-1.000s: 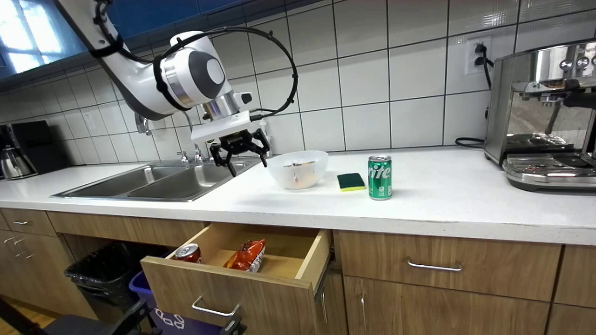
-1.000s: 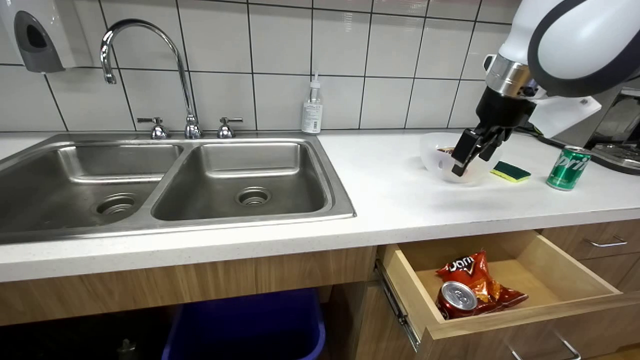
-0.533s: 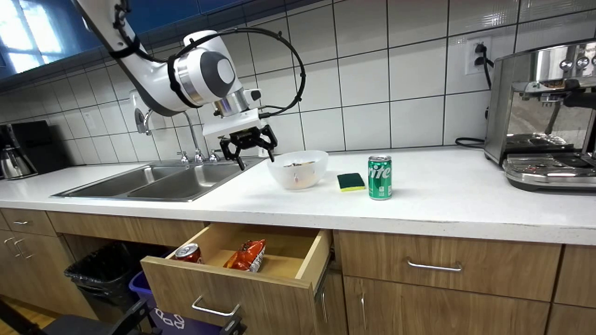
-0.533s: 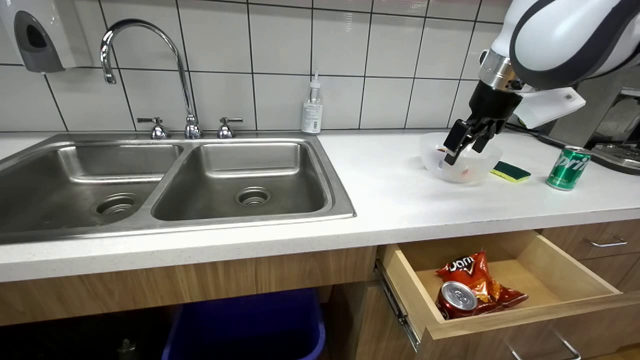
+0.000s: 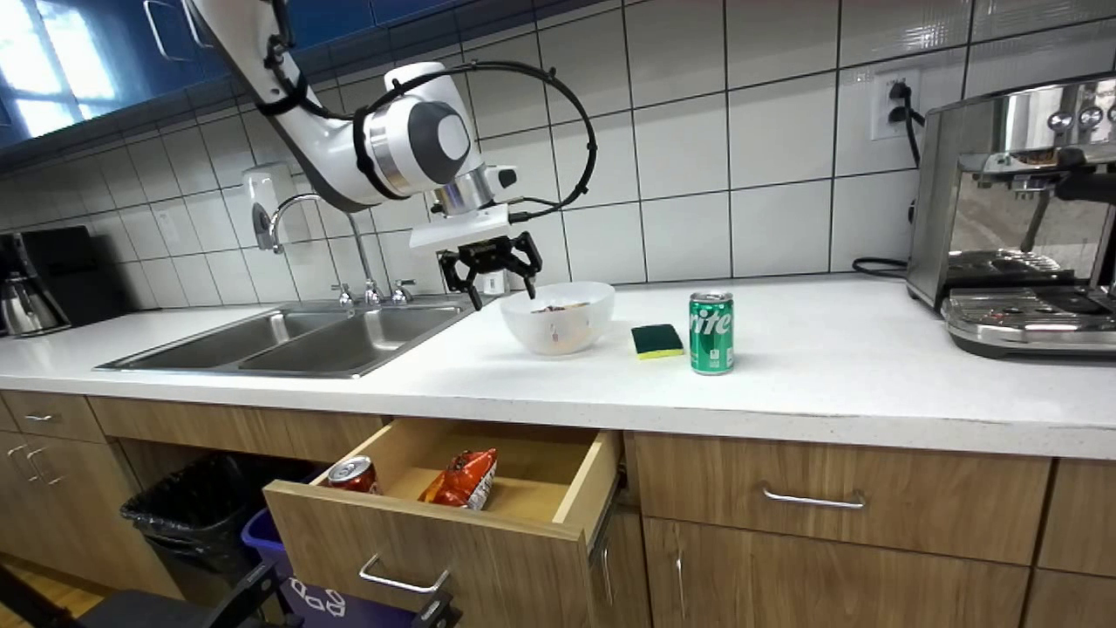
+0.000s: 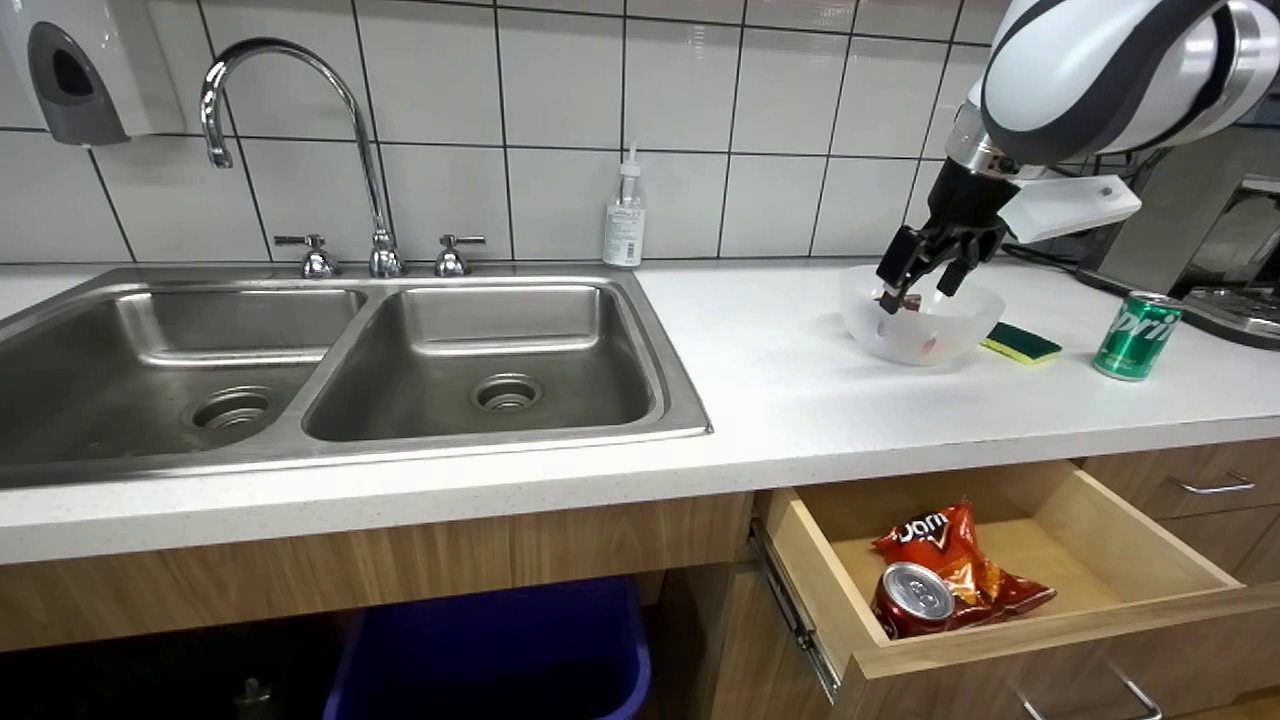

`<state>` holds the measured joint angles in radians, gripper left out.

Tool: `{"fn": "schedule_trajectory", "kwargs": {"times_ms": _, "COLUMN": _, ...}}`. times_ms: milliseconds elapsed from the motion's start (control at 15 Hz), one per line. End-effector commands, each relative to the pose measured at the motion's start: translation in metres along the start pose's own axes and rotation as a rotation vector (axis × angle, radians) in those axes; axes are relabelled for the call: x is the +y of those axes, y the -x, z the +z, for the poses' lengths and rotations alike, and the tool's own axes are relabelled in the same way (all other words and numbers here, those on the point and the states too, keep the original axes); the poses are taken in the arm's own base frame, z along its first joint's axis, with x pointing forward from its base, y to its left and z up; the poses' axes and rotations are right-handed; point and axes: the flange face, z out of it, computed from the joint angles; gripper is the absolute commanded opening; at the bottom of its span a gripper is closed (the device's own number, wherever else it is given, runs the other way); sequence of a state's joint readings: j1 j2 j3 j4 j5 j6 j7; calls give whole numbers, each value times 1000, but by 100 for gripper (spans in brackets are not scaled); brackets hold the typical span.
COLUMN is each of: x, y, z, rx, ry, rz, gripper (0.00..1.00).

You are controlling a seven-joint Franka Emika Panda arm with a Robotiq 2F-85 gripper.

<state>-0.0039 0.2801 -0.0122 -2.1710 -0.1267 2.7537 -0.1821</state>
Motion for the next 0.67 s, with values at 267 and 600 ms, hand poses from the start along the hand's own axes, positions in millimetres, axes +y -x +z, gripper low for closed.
{"fn": "schedule_trajectory", "kwargs": {"times_ms": 267, "x": 31, "y": -34, "z": 6, "rx": -22, "ry": -25, "rz": 46, "gripper": 100}}
{"fn": "schedule_trajectory", "kwargs": {"times_ms": 600, "x": 50, "y": -45, "z": 10, "rx": -25, "ry": -26, "rz": 73, "gripper": 100}}
